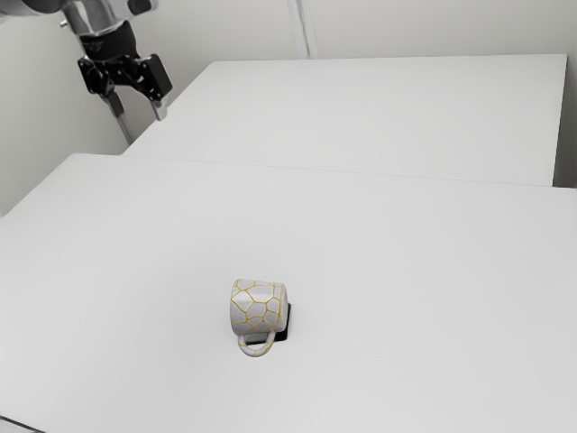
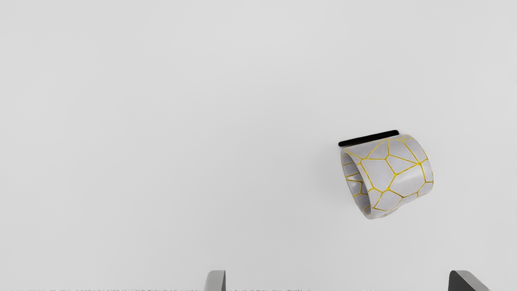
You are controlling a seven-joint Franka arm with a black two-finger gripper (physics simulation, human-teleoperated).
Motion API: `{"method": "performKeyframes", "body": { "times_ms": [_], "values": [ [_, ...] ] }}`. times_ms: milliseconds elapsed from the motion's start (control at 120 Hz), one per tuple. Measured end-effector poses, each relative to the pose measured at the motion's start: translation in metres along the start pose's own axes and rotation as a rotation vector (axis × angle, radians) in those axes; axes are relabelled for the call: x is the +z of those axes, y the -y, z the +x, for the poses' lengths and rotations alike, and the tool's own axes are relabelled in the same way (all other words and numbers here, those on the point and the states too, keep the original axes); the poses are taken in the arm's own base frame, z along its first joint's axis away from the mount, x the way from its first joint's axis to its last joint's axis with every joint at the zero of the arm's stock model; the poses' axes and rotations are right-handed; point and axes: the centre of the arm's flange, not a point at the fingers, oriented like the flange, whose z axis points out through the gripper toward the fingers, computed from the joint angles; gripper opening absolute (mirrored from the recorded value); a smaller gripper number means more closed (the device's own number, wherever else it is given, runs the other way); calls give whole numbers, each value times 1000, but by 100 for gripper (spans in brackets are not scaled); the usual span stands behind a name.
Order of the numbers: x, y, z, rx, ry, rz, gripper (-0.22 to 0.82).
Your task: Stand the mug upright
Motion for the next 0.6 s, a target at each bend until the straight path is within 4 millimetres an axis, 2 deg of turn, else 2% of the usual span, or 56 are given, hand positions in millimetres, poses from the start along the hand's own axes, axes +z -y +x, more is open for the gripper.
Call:
{"method": "performKeyframes", "body": {
  "times_ms": [100,167,217,250,283,358,400,450,600],
  "values": [
    [4,-9,-2,15,17,-9,60],
    [27,-17,-3,25,65,-38,60],
    [61,-21,-10,27,118,-77,60],
    [87,-17,-15,12,152,-113,60],
    [117,-2,-19,-25,185,-161,60],
    [191,44,-34,-151,236,-302,60],
    [226,55,-43,-203,246,-388,60],
    [259,53,-50,-239,238,-484,60],
    [319,30,-74,-334,150,-776,60]
  ]
}}
